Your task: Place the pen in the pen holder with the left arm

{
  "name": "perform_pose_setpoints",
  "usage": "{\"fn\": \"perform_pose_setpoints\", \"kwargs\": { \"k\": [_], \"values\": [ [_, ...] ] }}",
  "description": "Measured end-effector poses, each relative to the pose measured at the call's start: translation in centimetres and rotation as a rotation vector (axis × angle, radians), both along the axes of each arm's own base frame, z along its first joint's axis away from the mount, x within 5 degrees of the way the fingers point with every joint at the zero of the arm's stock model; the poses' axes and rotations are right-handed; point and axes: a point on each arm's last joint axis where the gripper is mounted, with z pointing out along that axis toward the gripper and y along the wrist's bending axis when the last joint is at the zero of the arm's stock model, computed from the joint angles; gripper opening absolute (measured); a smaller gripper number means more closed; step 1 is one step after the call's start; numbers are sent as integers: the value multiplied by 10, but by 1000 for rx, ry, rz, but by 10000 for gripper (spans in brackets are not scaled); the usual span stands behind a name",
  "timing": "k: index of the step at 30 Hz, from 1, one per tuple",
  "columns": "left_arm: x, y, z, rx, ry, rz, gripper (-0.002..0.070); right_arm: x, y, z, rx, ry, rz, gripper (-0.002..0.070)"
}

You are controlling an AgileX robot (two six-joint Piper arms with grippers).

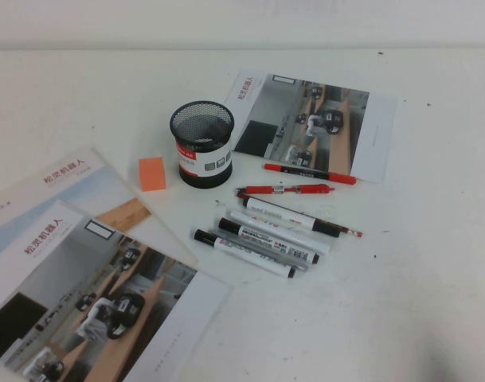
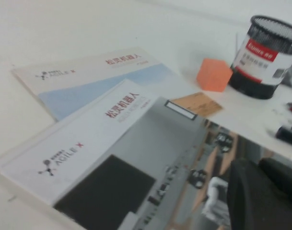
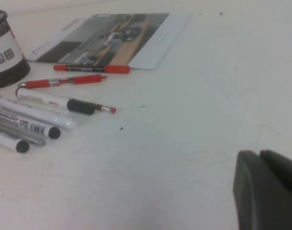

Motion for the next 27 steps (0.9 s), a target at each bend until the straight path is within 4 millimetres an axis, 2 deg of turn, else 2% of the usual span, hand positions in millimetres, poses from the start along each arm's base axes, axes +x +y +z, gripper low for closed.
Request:
{"fn": "perform_pose_setpoints", "kwargs": {
  "k": [9,22,26,27],
  "values": [
    [1,-3,8,-265,-36,8,1,0,0,0,0,0,0,-20],
    [2,-2,14,-293,-78,17,1,0,0,0,0,0,0,-20],
    [6,-7,33,-295,25,-17,1,0,0,0,0,0,0,-20],
    [8,-9,43,-291,55,-30,1,0,0,0,0,0,0,-20]
  ]
}}
